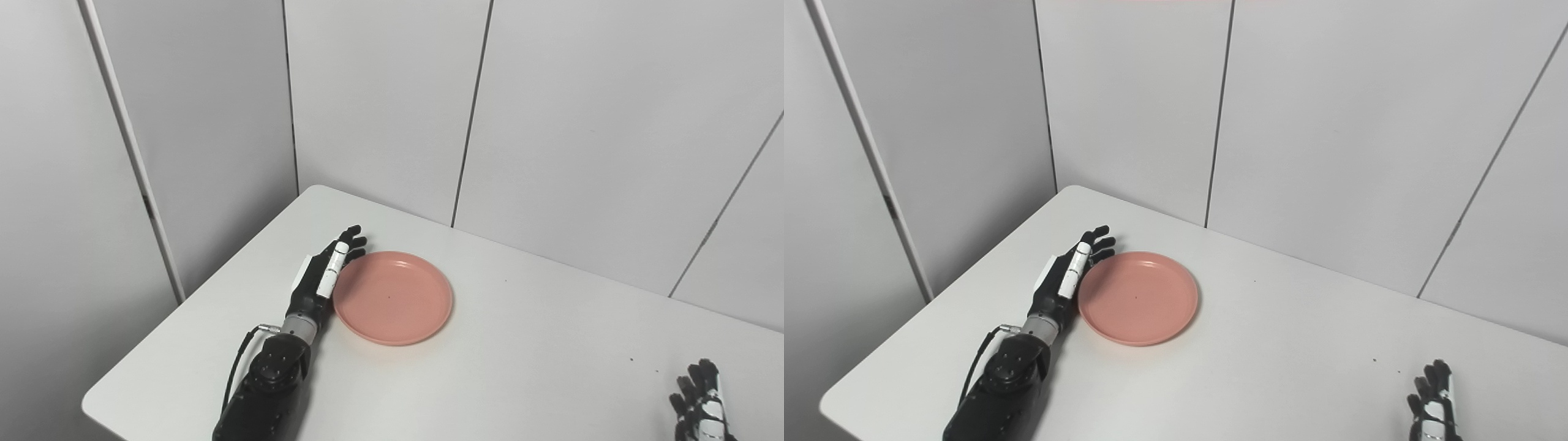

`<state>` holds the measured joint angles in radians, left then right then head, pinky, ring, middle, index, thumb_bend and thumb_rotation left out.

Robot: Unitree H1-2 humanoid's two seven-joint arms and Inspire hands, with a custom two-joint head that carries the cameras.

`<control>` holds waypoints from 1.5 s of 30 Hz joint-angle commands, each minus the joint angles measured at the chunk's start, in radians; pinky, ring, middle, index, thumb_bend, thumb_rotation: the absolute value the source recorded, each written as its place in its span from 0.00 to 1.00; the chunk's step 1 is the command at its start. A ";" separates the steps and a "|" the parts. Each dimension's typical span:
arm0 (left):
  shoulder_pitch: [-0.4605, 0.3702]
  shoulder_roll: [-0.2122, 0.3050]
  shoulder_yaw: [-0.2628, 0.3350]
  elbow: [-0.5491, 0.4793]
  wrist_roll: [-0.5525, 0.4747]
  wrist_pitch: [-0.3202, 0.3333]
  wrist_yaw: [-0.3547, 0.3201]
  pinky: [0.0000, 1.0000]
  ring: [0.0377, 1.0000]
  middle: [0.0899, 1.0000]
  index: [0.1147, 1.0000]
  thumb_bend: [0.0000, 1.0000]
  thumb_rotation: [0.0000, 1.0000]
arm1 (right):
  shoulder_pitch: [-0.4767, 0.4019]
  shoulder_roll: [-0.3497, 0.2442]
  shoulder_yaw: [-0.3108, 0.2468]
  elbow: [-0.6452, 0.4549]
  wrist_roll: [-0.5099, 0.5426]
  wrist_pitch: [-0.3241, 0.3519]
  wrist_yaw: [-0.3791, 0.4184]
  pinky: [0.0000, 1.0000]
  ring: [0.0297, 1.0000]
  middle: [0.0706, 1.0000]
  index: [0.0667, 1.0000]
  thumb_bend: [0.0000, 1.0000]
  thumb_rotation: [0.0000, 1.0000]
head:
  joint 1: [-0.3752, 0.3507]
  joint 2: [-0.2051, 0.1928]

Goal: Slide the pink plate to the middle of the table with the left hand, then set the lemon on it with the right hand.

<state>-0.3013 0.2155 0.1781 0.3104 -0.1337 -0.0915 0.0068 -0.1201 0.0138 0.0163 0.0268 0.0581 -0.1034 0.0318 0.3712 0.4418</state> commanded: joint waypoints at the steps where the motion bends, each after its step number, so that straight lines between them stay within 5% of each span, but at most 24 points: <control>1: -0.002 -0.009 -0.012 -0.021 0.001 0.000 -0.014 0.86 0.86 0.86 0.85 0.65 1.00 | -0.026 0.007 -0.001 -0.009 -0.005 -0.027 -0.005 1.00 1.00 1.00 1.00 0.62 1.00 | -0.019 0.011; 15: -0.007 -0.013 -0.060 -0.068 0.007 0.066 -0.040 0.86 0.87 0.86 0.85 0.69 1.00 | -0.049 0.025 0.016 0.004 -0.005 -0.008 -0.003 1.00 1.00 1.00 0.99 0.74 1.00 | -0.241 0.096; 30: 0.014 -0.033 -0.112 -0.039 -0.018 0.073 -0.110 0.88 0.89 0.88 0.87 0.67 1.00 | -0.065 0.069 0.057 0.022 -0.069 0.026 -0.031 1.00 1.00 1.00 0.99 0.77 1.00 | -0.432 0.098; 45: 0.014 -0.116 -0.135 -0.051 -0.023 0.081 -0.097 0.91 0.91 0.90 0.88 0.66 1.00 | -0.086 0.078 0.064 0.039 -0.093 0.004 -0.046 1.00 1.00 1.00 0.99 0.73 1.00 | -0.477 0.124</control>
<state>-0.2848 0.1507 0.0922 0.2509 -0.1548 -0.0269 -0.0519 -0.1725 0.0804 0.0785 0.0894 -0.0293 -0.0763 -0.0124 -0.1073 0.5645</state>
